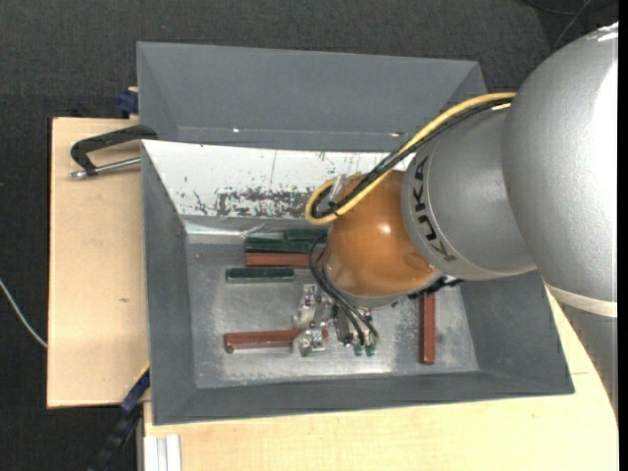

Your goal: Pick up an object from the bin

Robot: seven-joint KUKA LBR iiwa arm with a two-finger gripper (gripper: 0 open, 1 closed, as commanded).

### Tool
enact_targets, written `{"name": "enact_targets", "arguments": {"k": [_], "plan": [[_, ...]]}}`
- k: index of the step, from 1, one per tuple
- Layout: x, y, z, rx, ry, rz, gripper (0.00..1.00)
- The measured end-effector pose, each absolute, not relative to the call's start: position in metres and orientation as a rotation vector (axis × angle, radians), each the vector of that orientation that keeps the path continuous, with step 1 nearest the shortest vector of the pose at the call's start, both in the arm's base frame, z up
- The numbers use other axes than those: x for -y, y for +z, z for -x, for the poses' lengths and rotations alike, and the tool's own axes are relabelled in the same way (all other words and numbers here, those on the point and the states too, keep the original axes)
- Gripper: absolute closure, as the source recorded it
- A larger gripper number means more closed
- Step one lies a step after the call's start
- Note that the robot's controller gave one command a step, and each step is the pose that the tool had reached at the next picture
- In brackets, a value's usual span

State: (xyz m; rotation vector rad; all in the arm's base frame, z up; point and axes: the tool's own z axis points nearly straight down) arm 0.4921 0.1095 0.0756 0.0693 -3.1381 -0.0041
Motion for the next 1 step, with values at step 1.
{"name": "enact_targets", "arguments": {"k": [1], "plan": [[-0.1109, 0.2633, -0.5061, 3.152, -0.004, -0.146, 1.00]]}}
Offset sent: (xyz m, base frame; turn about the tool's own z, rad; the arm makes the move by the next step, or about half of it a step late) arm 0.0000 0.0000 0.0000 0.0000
